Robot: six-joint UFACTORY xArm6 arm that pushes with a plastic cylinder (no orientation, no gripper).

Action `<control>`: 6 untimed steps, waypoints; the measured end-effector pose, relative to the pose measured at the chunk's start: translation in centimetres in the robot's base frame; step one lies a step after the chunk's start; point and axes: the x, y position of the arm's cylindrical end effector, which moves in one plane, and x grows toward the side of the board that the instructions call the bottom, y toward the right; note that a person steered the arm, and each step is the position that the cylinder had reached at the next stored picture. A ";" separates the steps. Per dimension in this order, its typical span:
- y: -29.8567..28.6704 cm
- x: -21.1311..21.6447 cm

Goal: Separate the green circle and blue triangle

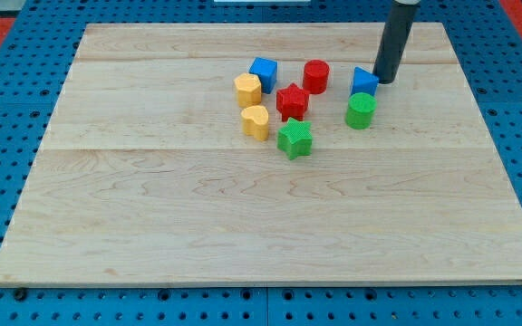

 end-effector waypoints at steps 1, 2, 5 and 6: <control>0.5 2.7; -2.4 5.3; -7.5 -1.9; -7.5 -4.3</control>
